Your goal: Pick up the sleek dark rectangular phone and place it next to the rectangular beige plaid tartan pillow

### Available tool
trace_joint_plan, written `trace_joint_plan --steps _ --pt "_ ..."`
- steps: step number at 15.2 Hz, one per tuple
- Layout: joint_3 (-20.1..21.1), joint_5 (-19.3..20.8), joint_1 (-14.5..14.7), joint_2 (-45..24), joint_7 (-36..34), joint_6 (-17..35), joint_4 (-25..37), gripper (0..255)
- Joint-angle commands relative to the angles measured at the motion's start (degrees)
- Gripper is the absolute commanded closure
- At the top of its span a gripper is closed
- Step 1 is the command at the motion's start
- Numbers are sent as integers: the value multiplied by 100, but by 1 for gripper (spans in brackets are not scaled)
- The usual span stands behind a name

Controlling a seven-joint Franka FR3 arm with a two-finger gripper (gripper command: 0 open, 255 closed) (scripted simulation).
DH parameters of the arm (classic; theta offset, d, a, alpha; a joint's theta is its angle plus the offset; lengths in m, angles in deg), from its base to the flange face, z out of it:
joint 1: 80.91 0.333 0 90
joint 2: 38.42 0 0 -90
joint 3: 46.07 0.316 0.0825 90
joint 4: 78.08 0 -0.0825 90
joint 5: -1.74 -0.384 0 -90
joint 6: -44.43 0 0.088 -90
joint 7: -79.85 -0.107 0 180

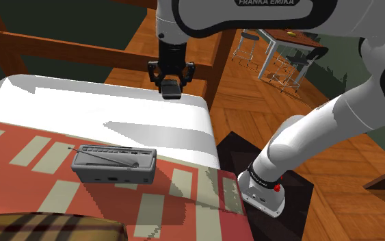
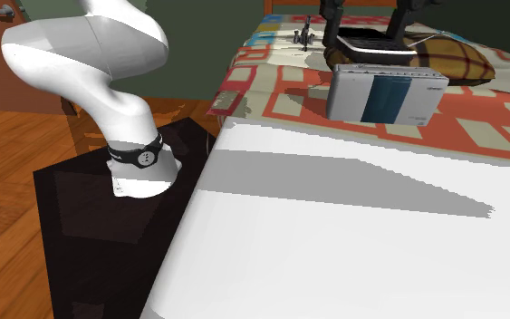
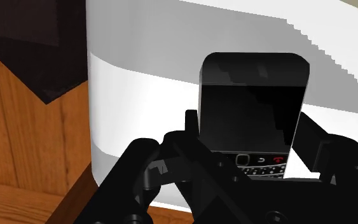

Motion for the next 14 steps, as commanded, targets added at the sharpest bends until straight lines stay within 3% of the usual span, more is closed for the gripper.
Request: trace_joint_plan --steps 1,14 --pt "157 -103 109 95 -236 -30 -49 255" --pt "1438 -634 728 147 -1997 -210 248 255"
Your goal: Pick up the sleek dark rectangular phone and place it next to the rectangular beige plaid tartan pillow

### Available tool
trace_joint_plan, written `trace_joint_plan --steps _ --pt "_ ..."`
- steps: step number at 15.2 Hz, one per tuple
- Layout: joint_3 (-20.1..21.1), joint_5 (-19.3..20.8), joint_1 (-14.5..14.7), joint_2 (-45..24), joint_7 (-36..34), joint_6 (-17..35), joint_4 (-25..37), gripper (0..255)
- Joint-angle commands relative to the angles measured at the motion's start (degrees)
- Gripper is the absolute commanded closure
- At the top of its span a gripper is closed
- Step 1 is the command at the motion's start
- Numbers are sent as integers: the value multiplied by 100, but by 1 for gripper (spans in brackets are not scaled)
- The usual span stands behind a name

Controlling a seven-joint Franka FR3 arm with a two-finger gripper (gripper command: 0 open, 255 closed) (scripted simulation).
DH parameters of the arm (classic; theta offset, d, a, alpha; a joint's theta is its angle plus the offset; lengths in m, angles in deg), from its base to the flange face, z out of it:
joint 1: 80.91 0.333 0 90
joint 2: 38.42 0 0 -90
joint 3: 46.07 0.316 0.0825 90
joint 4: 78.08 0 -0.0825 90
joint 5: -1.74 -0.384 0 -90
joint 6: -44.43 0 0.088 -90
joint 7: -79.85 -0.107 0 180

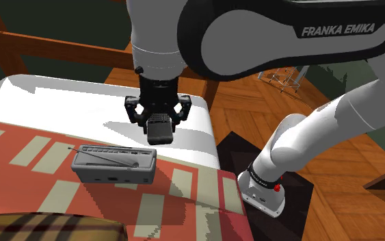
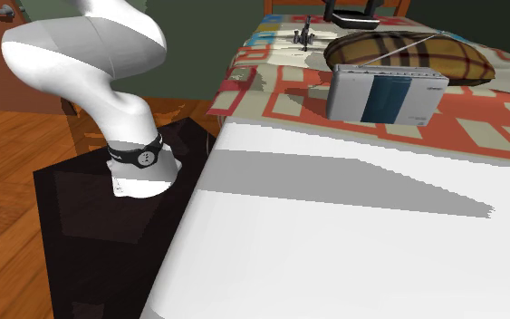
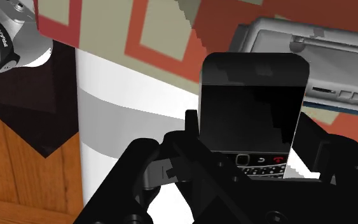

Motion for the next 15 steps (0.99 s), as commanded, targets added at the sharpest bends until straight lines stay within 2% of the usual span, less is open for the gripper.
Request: trace_joint_plan --steps 1,8,15 --pt "228 -48 69 -66 -312 -34 131 255" --pt "1212 54 180 -649 -1523 -45 774 255" --pt "1306 36 198 -682 -1529 493 265 255"
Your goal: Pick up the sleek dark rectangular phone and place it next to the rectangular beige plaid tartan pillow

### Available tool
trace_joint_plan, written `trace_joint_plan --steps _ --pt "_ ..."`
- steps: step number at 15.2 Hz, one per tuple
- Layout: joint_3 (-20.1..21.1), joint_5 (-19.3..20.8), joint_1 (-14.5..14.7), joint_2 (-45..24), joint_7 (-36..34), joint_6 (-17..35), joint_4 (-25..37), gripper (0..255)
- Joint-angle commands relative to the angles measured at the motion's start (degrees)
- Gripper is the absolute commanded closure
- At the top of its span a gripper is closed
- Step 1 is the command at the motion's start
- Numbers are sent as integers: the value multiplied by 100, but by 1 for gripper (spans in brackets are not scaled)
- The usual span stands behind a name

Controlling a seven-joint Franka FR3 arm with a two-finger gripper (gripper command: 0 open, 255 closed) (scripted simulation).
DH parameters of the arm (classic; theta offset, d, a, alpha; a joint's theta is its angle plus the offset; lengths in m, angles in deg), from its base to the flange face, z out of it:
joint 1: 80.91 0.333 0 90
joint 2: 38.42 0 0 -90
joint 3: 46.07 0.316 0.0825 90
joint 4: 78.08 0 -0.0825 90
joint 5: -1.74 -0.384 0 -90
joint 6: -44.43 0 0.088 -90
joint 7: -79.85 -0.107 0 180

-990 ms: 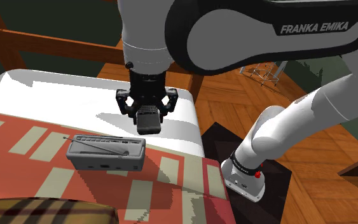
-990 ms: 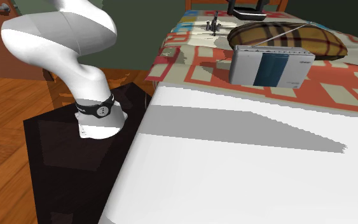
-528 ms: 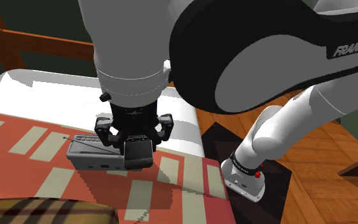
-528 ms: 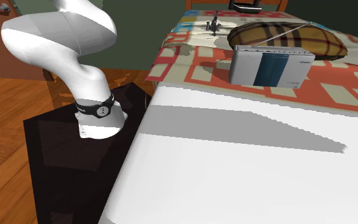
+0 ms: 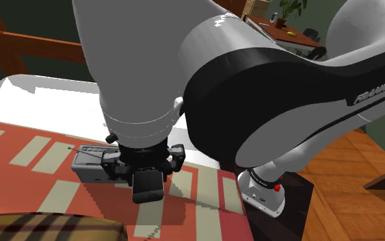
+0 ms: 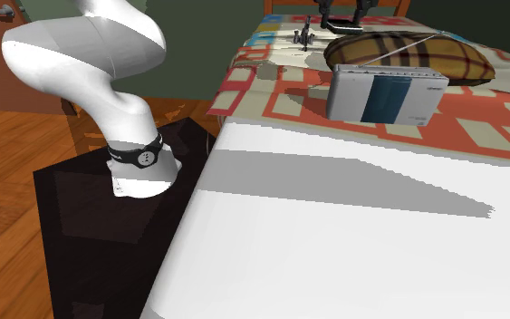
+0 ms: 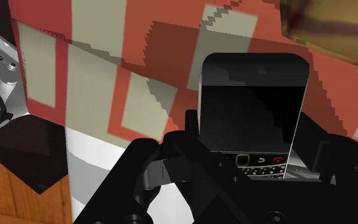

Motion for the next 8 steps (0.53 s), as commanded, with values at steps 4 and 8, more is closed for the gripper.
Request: trace_joint_plan --steps 4,8 --pt "94 13 0 -69 -32 397 -337 255" --pt "182 46 -11 -159 -74 713 -583 255"
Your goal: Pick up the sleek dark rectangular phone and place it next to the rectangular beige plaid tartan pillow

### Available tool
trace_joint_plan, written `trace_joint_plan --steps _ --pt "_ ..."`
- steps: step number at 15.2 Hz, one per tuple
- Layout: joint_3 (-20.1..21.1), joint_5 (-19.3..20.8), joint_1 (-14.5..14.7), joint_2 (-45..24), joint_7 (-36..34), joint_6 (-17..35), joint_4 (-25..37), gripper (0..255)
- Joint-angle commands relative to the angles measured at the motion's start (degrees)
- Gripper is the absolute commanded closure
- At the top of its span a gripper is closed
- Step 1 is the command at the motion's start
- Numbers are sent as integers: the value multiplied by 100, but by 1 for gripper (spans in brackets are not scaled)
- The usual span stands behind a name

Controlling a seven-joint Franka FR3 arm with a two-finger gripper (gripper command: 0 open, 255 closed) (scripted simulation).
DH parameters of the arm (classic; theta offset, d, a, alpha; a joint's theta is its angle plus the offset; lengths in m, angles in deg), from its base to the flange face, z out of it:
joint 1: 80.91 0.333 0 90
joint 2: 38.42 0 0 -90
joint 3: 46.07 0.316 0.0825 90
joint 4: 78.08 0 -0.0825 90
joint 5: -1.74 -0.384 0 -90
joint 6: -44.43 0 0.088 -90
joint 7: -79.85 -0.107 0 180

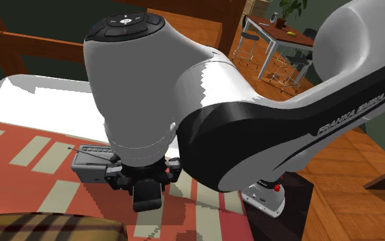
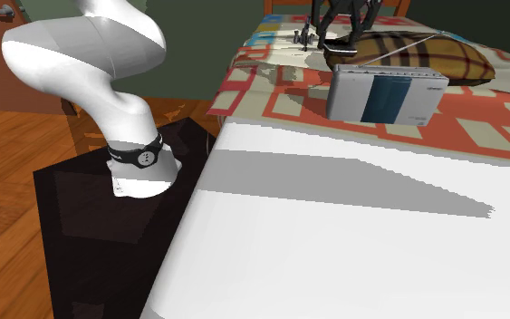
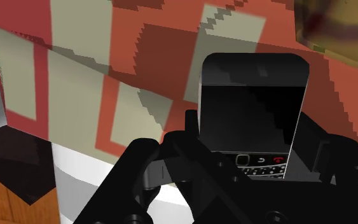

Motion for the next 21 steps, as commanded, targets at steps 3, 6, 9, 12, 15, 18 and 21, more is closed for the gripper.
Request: trace_joint_plan --steps 3,6,9,12,15,18,21 --pt "81 32 -10 -84 -38 326 -258 255" --pt "162 91 -33 -192 -95 569 -420 255" --pt "248 171 -62 -321 -168 815 -572 255" --pt "337 278 -97 -474 -259 1063 -714 255" --pt "428 417 -136 -652 -374 1312 -845 255" --pt "515 595 -178 -858 -516 1561 -965 255" --pt "591 822 -216 -1095 -691 1806 -1074 255"
